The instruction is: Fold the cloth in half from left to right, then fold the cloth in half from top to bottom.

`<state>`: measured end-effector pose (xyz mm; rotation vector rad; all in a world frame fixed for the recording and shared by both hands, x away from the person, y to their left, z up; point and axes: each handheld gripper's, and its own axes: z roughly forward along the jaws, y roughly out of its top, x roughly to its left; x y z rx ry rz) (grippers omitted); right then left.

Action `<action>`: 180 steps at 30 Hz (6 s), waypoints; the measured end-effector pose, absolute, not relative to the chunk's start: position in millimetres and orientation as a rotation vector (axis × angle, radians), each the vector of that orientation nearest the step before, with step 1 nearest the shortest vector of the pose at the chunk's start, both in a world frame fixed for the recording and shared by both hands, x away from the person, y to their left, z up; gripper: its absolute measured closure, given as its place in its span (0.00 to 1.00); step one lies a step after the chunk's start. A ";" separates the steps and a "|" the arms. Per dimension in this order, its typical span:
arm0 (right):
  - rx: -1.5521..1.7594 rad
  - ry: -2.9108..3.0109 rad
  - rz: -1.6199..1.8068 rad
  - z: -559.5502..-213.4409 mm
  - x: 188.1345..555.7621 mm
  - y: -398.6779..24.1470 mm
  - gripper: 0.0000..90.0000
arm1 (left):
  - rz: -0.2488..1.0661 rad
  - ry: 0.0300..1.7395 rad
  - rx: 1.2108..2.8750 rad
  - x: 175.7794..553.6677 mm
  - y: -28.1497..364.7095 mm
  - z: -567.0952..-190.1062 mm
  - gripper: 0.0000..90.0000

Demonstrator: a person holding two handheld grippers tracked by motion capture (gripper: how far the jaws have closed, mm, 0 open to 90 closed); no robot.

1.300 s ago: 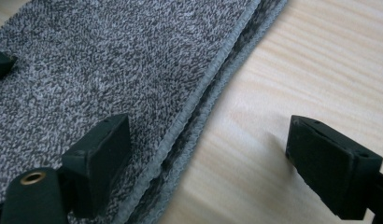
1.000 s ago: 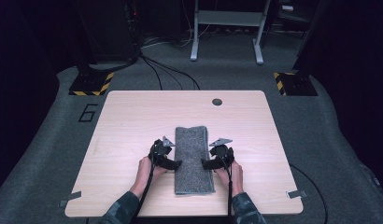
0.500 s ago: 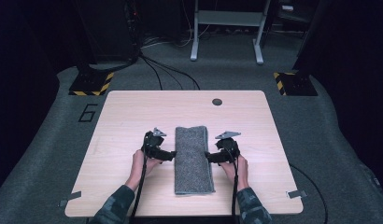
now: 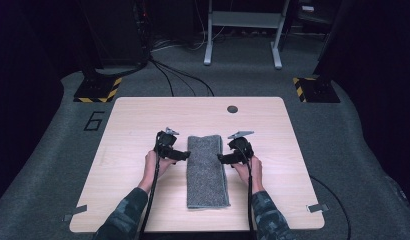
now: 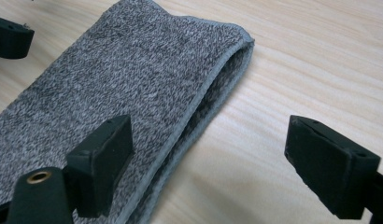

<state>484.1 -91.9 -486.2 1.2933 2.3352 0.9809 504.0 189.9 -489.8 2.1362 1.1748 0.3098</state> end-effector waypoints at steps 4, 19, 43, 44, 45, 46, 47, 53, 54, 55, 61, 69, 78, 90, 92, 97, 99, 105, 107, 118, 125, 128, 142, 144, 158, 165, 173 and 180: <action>1.293 2.339 0.997 -484.5 496.5 -88.7 0.16 | 0.303 1.183 2.125 514.6 187.4 -490.9 0.11; 1.374 2.367 0.954 -493.1 546.5 -77.1 0.24 | 0.294 1.254 2.097 547.5 176.8 -499.4 0.16; 1.399 2.354 0.927 -507.3 564.4 -68.0 0.92 | 0.352 1.184 2.161 556.4 161.0 -507.6 0.77; 1.400 2.352 0.940 -508.1 564.2 -68.9 0.94 | 0.347 1.183 2.159 556.3 160.8 -507.7 0.81; 1.404 2.355 0.950 -508.2 564.1 -69.4 0.95 | 0.346 1.184 2.157 555.8 160.0 -507.9 0.84; 1.406 2.354 0.953 -508.2 563.8 -69.5 0.95 | 0.340 1.176 2.164 555.5 159.2 -507.7 0.88; 1.402 2.356 0.949 -508.0 563.5 -69.2 0.96 | 0.342 1.171 2.169 555.2 158.5 -507.5 0.91; 1.382 2.336 0.970 -503.9 559.1 -69.7 0.97 | 0.372 1.153 2.159 551.0 157.5 -504.7 0.96; 1.378 2.330 0.985 -501.8 558.1 -71.0 0.97 | 0.368 1.150 2.149 549.7 158.6 -502.7 0.96; 1.380 2.322 1.005 -498.4 556.2 -72.1 0.97 | 0.374 1.149 2.130 548.6 159.2 -501.2 0.96; 1.327 2.284 1.048 -480.1 546.1 -73.1 0.97 | 0.408 1.103 2.089 542.0 164.3 -484.3 0.96; 1.262 2.264 1.088 -461.3 539.7 -72.2 0.97 | 0.456 1.046 2.046 536.7 169.0 -459.7 0.96; 1.195 2.220 1.154 -430.8 533.0 -78.4 0.97 | 0.478 0.997 1.970 531.4 175.7 -435.1 0.96; 1.151 2.178 1.227 -397.0 525.0 -84.3 0.97 | 0.497 0.959 1.942 527.2 178.5 -408.6 0.96; 1.145 2.186 1.228 -398.7 522.4 -84.4 0.97 | 0.487 0.954 1.956 525.0 179.1 -411.2 0.96; 1.140 2.207 1.243 -406.8 511.0 -84.9 0.97 | 0.461 0.947 1.963 516.3 180.3 -419.2 0.96; 1.123 2.215 1.241 -409.3 503.8 -86.0 0.97 | 0.443 0.945 1.959 510.7 182.5 -423.1 0.96; 1.103 2.257 1.243 -419.2 486.1 -87.3 0.97 | 0.383 0.944 1.954 493.4 189.6 -435.5 0.96; 1.105 2.269 1.239 -423.9 480.4 -86.9 0.97 | 0.369 0.946 1.963 488.6 190.7 -439.9 0.96; 1.079 2.318 1.246 -440.6 448.3 -90.6 0.97 | 0.309 0.939 2.024 462.1 189.0 -455.5 0.96; 1.079 2.356 1.242 -455.2 430.4 -90.7 0.96 | 0.273 0.937 2.053 444.9 188.0 -467.9 0.95; 1.071 2.377 1.223 -461.7 423.0 -91.0 0.96 | 0.256 0.932 2.061 439.2 188.7 -472.3 0.93; 1.106 2.391 1.316 -470.1 392.5 -117.5 0.55 | 0.172 0.941 2.047 400.1 207.3 -466.6 0.42; 1.107 2.378 1.337 -465.9 390.9 -120.7 0.48 | 0.201 0.950 2.028 400.1 208.8 -462.2 0.38; 1.161 2.370 1.061 -495.7 416.3 -86.9 0.16 | 0.324 1.013 2.179 427.0 174.4 -497.5 0.20; 1.125 2.384 0.949 -512.1 409.5 -85.2 0.14 | 0.411 0.981 2.276 417.4 169.1 -511.1 0.19; 1.110 2.398 0.928 -517.8 406.8 -88.5 0.14 | 0.395 0.983 2.256 415.9 174.3 -513.9 0.19; 1.139 2.362 1.033 -497.1 420.1 -95.1 0.13 | 0.381 1.010 2.178 428.0 184.1 -495.2 0.17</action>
